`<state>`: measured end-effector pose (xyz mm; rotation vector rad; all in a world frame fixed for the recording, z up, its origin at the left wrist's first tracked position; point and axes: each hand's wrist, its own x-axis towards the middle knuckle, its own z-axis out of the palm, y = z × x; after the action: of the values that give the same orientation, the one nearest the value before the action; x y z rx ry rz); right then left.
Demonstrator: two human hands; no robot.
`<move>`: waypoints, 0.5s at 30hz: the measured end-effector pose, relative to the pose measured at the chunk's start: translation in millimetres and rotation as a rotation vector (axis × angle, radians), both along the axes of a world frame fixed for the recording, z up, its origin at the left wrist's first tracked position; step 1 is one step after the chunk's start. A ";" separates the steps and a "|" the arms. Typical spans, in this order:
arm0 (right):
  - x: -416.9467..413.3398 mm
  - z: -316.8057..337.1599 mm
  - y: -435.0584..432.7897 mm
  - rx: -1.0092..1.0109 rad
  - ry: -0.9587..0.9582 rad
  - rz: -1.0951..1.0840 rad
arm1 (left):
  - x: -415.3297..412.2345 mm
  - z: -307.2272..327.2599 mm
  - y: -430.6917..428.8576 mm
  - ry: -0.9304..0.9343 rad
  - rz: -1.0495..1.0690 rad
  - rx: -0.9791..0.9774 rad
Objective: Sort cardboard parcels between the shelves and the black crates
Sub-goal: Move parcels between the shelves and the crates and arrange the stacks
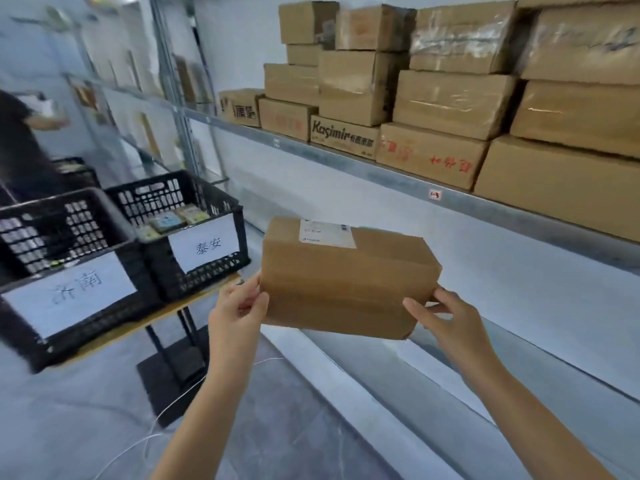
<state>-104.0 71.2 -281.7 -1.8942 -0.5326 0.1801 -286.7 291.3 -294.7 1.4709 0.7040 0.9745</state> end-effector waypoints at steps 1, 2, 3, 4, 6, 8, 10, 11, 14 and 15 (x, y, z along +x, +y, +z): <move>-1.7 0.7 13.5 -0.006 -0.009 0.003 | -7.0 -3.2 9.5 -0.024 -0.011 -0.054; -3.4 1.1 26.8 -0.009 -0.013 0.014 | -13.5 -6.4 19.0 -0.050 -0.017 -0.116; -4.9 1.7 39.5 -0.015 -0.015 0.030 | -19.0 -9.2 28.1 -0.072 -0.015 -0.170; -5.5 2.5 52.2 -0.020 -0.013 0.045 | -23.4 -11.6 37.4 -0.081 -0.007 -0.208; -5.3 3.6 77.0 -0.006 0.011 0.071 | -30.0 -15.3 57.7 -0.091 0.021 -0.268; -5.6 5.7 101.4 0.043 0.084 0.101 | -36.2 -17.8 78.1 -0.101 0.041 -0.301; -9.0 10.2 125.8 0.075 0.157 0.129 | -44.5 -22.3 98.3 -0.105 0.056 -0.310; -11.3 12.5 138.3 0.082 0.193 0.147 | -49.8 -24.9 108.7 -0.101 0.064 -0.302; -20.0 16.9 178.3 0.110 0.309 0.183 | -68.2 -29.8 142.1 -0.103 0.068 -0.286; -23.6 16.8 191.4 0.110 0.324 0.196 | -74.5 -30.5 153.7 -0.114 0.071 -0.295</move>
<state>-127.7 262.6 -265.0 -1.6624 -0.4943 0.5650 -361.2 445.1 -325.2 1.1310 0.7844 0.9553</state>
